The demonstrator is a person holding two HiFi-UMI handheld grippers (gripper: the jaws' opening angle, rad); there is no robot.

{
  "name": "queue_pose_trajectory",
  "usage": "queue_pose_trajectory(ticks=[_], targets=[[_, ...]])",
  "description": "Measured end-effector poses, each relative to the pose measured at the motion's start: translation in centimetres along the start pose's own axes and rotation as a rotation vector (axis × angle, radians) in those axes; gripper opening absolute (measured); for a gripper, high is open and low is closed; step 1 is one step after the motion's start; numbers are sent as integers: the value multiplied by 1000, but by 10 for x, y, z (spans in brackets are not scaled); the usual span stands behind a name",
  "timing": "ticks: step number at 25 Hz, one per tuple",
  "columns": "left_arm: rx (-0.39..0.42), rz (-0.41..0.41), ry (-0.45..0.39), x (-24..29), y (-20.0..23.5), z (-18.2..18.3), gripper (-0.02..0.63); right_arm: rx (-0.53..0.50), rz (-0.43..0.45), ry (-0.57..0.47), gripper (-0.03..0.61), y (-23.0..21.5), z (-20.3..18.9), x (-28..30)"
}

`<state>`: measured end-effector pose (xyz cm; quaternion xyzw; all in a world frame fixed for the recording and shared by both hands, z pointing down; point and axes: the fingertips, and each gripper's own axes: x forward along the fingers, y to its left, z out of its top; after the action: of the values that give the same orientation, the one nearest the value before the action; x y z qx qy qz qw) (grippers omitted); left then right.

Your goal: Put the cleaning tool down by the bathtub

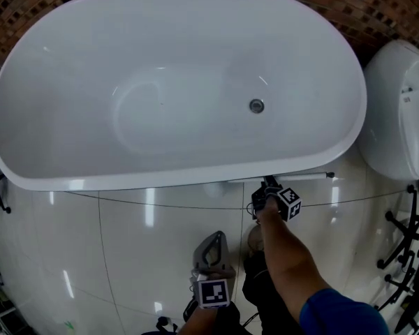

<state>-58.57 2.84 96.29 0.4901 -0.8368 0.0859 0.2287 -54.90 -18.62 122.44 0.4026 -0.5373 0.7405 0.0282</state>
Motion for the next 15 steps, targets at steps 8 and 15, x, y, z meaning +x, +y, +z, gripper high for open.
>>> queue_pose_trajectory(ticks=[8, 15], targets=[[6, -24, -22, -28, -2, 60, 1, 13, 15, 66, 181, 20, -11, -51], [-26, -52, 5, -43, -14, 84, 0, -95, 3, 30, 223, 62, 15, -81]])
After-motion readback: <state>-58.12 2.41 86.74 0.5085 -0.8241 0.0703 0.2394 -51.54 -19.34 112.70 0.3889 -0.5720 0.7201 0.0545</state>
